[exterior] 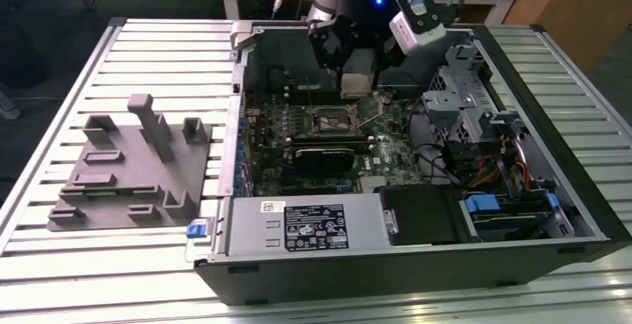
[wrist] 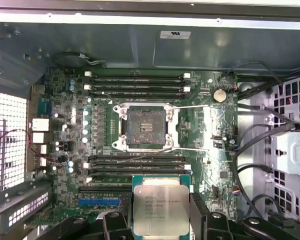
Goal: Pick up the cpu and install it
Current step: 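Pick up the cpu and move it towards the insertion slot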
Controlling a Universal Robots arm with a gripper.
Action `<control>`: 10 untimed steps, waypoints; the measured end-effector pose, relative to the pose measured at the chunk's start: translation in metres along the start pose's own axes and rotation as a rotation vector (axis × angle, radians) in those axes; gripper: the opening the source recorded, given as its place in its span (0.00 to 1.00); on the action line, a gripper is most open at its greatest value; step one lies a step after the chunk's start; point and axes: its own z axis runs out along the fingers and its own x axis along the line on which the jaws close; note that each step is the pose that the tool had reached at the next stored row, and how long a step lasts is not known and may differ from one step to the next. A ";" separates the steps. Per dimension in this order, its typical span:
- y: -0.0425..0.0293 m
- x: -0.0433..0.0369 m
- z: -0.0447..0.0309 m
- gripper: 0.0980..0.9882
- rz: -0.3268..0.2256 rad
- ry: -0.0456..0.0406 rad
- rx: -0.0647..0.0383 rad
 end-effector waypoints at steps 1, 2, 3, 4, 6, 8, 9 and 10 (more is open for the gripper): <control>0.0005 0.0001 0.0013 0.50 0.000 -0.0001 0.000; 0.0009 0.0002 0.0026 0.50 0.000 -0.0001 0.000; 0.0014 0.0002 0.0037 0.50 0.000 0.0000 0.000; 0.0018 0.0002 0.0046 0.50 0.000 0.0000 0.000; 0.0023 0.0005 0.0058 0.50 0.000 0.0000 0.000; 0.0028 0.0009 0.0069 0.50 0.000 0.0000 0.000; 0.0033 0.0013 0.0074 0.50 0.000 0.0001 0.000; 0.0037 0.0017 0.0081 0.50 0.000 0.0001 0.000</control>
